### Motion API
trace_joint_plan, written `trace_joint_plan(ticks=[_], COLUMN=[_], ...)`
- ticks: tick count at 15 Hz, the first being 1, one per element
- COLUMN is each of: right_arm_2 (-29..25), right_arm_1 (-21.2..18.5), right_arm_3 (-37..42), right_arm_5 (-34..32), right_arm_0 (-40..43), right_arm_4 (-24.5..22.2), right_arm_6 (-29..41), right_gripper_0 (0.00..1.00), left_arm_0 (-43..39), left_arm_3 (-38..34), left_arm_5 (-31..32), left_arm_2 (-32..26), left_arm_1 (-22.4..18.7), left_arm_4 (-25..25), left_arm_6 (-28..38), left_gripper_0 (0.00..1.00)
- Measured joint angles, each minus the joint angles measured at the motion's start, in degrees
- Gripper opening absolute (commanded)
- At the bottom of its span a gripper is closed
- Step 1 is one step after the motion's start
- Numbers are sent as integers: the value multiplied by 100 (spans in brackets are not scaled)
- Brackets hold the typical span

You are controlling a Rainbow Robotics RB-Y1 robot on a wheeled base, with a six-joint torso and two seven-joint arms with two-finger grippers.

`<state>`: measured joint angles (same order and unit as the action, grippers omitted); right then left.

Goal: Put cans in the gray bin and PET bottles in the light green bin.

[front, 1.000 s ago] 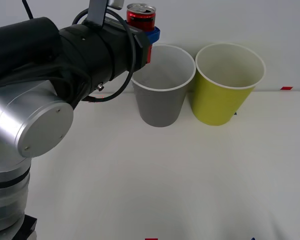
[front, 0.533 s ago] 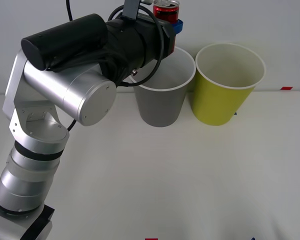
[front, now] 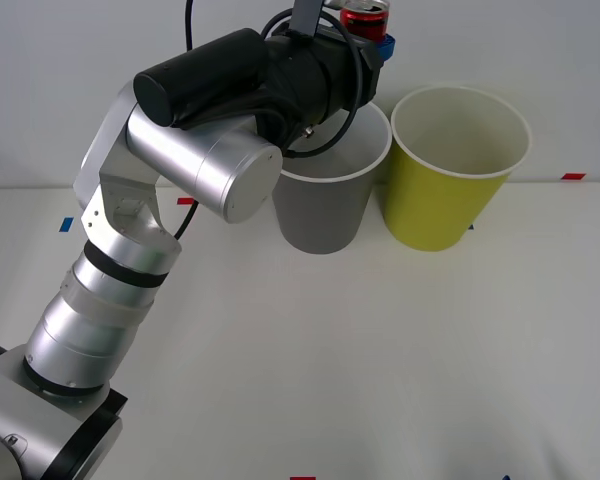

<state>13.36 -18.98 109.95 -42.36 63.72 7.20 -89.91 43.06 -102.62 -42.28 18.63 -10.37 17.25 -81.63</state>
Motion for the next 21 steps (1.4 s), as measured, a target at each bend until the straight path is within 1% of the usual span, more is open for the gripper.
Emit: trace_joint_plan(ticks=[3, 5, 8, 12, 21], right_arm_2=[0, 0, 0, 0, 0], right_arm_1=[0, 0, 0, 0, 0], right_arm_3=[0, 0, 0, 0, 0], right_arm_5=[0, 0, 0, 0, 0], right_arm_0=[0, 0, 0, 0, 0], right_arm_4=[0, 0, 0, 0, 0], right_arm_6=[0, 0, 0, 0, 0], right_gripper_0=[100, 100, 100, 100, 100], left_arm_0=[1, 1, 1, 1, -1], left_arm_3=[467, 609, 774, 924, 946], left_arm_5=[523, 651, 760, 860, 863], left_arm_2=[0, 0, 1, -7, -16], left_arm_1=[50, 123, 229, 269, 126], left_arm_4=[-127, -157, -276, -456, -625], left_arm_6=[-16, -12, 1, 18, 75], left_gripper_0=[11, 11, 10, 11, 11])
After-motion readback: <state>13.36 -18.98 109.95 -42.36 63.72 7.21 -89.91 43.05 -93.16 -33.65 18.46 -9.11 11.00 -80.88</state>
